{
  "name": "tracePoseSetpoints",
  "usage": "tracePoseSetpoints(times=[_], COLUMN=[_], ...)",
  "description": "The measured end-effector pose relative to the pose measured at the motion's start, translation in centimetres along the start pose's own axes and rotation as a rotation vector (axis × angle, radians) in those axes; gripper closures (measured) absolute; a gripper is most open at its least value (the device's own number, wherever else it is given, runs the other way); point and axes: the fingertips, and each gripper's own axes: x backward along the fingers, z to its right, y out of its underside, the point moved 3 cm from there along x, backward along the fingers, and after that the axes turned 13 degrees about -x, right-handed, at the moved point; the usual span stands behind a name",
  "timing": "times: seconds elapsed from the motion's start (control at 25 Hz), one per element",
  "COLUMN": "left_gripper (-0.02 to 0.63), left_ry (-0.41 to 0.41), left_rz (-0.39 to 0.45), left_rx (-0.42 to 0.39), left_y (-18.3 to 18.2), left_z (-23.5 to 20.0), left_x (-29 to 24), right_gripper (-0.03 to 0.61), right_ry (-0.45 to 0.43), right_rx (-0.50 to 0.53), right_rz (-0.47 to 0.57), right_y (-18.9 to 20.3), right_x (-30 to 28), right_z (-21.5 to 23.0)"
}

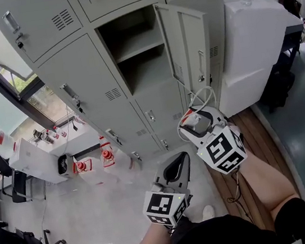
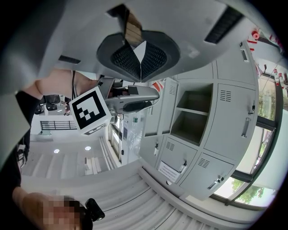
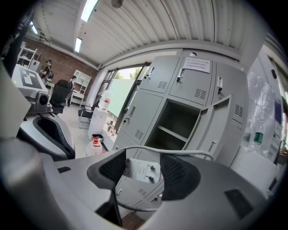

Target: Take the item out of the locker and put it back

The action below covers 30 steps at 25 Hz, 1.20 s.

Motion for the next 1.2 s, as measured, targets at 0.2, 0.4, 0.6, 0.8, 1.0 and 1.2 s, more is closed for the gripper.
tracePoseSetpoints(times=[0.2, 0.4, 0.6, 0.8, 1.0, 1.2], left_gripper=[0.597, 0.597, 0.597, 0.597, 0.597, 0.597], left_ry=[0.013, 0.024, 0.027, 0.026, 0.027, 0.034], left_rz=[-0.007, -0.008, -0.006, -0.010, -0.008, -0.013], left_rx=[0.007, 0.006, 0.006, 0.005, -0.004, -0.009], left_y=[0.4, 0.4, 0.4, 0.5, 0.5, 0.8], left_z=[0.4, 0.0, -1.2, -3.4, -6.5, -10.4], left_x=[-0.9, -1.1, -0.6, 0.5, 1.8, 3.0], right_gripper=[0.288, 0.288, 0.288, 0.288, 0.288, 0.288], right_ry=[0.003, 0.008, 0.014, 0.021, 0.024, 0.033], right_rx=[-0.007, -0.012, -0.015, -0.025, -0.038, -0.048], right_rz=[-0.010, -0.017, -0.019, -0.015, -0.013, -0.013], right_y=[0.8, 0.9, 0.4, -0.7, -2.1, -3.5], right_x=[0.0, -0.3, -1.2, -3.0, -5.7, -9.0], right_z=[0.6, 0.6, 0.0, -1.0, -2.4, -4.0])
